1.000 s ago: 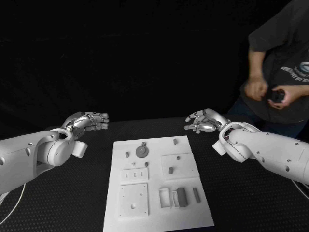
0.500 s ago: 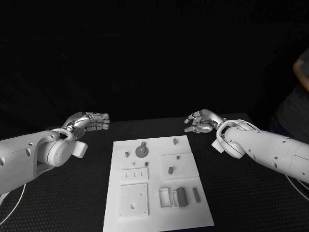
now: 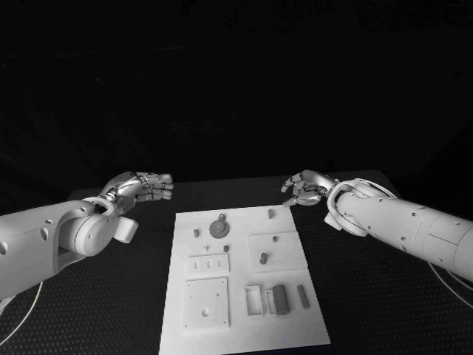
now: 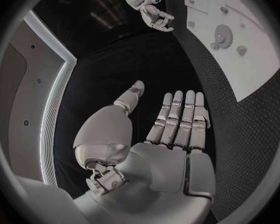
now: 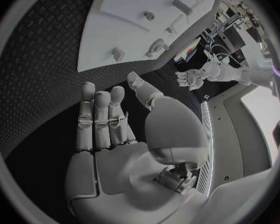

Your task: Assemble the parts on the task board

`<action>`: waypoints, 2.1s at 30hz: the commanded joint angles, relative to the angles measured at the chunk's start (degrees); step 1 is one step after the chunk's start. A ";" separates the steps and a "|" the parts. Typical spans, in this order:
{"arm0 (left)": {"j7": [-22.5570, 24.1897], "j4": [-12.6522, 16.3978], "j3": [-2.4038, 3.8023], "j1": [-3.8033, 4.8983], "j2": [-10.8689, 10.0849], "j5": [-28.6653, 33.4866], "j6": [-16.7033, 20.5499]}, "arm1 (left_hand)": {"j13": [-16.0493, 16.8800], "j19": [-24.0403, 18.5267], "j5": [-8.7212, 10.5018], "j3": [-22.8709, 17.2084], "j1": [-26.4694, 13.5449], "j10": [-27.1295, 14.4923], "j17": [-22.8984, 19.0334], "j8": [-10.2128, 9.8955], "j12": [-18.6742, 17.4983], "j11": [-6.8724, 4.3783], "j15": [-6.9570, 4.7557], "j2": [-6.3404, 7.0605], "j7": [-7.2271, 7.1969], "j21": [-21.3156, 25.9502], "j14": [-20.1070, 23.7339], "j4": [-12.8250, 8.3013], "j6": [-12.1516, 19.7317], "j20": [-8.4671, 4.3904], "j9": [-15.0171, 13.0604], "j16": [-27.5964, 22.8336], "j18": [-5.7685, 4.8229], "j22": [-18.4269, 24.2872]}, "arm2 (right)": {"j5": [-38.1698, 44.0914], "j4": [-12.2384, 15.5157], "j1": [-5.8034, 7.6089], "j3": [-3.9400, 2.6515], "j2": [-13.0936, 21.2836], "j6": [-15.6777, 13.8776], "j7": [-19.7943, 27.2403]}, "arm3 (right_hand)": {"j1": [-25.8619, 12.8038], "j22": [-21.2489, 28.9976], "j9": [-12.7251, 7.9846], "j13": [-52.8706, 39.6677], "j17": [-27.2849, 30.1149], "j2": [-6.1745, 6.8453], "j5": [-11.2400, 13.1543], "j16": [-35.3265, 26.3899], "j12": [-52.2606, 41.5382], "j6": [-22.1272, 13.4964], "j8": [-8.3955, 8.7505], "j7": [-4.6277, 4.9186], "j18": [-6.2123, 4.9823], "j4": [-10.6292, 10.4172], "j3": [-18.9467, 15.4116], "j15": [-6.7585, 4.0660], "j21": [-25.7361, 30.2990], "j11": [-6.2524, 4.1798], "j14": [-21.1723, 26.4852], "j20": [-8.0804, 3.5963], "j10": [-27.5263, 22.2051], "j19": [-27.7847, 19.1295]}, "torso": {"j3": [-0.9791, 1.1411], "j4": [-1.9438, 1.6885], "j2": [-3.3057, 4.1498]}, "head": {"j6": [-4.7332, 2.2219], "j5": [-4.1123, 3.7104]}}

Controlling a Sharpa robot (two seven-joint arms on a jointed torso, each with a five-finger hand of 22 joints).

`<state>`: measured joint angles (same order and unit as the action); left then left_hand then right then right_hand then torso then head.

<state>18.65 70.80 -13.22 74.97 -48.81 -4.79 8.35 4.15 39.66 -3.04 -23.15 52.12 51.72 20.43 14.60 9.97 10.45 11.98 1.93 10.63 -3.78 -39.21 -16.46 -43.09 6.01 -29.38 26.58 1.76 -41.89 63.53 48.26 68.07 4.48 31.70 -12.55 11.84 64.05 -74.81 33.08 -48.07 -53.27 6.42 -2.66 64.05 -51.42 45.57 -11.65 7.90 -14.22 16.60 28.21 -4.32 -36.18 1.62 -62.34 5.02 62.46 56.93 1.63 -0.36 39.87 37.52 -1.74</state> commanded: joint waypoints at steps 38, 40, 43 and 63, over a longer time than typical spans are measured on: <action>-1.64 5.52 0.14 0.10 -1.19 0.05 -3.09 | 0.16 -0.31 0.19 5.69 -8.53 0.18 0.47 -0.20 0.04 1.16 -0.37 -1.54 2.42 -0.34 -0.88 0.52 1.97 0.00 0.27 0.43 0.54 1.33 | 3.76 -4.97 -2.68 0.59 -3.96 1.19 2.10 | -0.65 -1.49 0.53 -4.58 -2.20 -0.62 -0.14 7.58 -6.08 -0.66 -0.18 -0.25 -0.78 -0.10 -0.05 -0.52 -4.79 -0.44 -0.27 -1.63 0.25 2.19 | 0.37 -1.18 1.86 | 0.09 -0.34; -1.66 5.61 0.15 0.10 -1.19 0.04 -3.10 | 0.15 -0.30 0.18 5.60 -8.36 0.20 0.48 -0.17 0.05 1.15 -0.38 -1.59 2.41 -0.34 -0.90 0.36 1.94 -0.01 0.27 0.44 0.53 1.35 | 3.76 -5.15 -2.70 0.59 -4.10 1.12 2.17 | -0.58 -1.49 0.55 -4.62 -2.19 -0.74 -0.14 7.68 -6.15 -0.63 -0.20 -0.27 -0.78 -0.06 0.04 -0.53 -4.88 -0.47 -0.26 -1.66 0.26 2.19 | 0.36 -1.22 1.93 | 0.18 -0.39; -1.75 5.80 0.16 0.10 -1.19 0.04 -3.11 | 0.14 -0.30 0.18 5.53 -8.24 0.22 0.48 -0.14 0.05 1.15 -0.38 -1.66 2.40 -0.35 -0.91 0.27 1.94 -0.01 0.28 0.44 0.51 1.37 | 3.76 -5.21 -2.73 0.59 -4.23 1.16 2.22 | -0.50 -1.49 0.58 -4.68 -2.17 -0.86 -0.14 7.80 -6.23 -0.57 -0.24 -0.32 -0.78 -0.03 0.14 -0.56 -4.99 -0.50 -0.25 -1.70 0.25 2.18 | 0.32 -1.33 2.15 | 0.26 -0.39; -1.80 6.68 0.22 0.11 -1.10 -0.04 -3.26 | 0.08 -0.29 0.18 5.39 -7.90 0.14 0.50 -0.22 0.01 1.19 -0.37 -1.71 2.51 -0.36 -0.91 0.08 2.20 -0.01 0.35 0.43 0.46 1.44 | 3.83 -5.72 -2.76 0.58 -4.92 1.23 2.27 | -0.18 -1.48 0.72 -4.86 -2.04 -1.47 -0.14 8.33 -6.53 -0.14 -0.49 -0.34 -0.78 0.00 0.52 -0.62 -5.50 -0.54 -0.20 -1.82 0.30 2.14 | 0.31 -1.37 2.43 | 0.37 -0.35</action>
<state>16.43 77.25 -13.08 75.02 -50.01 -4.78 6.07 4.24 39.52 -3.04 -17.76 43.94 51.41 20.84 14.14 9.70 11.55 11.56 0.36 10.83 -3.78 -39.62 -16.01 -40.85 6.14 -29.02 26.80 1.75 -40.53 66.96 42.48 65.45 5.00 26.88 -12.06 13.71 63.91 -74.94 33.73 -52.87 -55.35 5.33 -2.66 72.14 -57.64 45.01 -11.99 7.64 -14.69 16.59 28.44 -4.74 -41.37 1.01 -62.82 3.58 62.67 59.00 1.91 -1.81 42.30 37.83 -2.13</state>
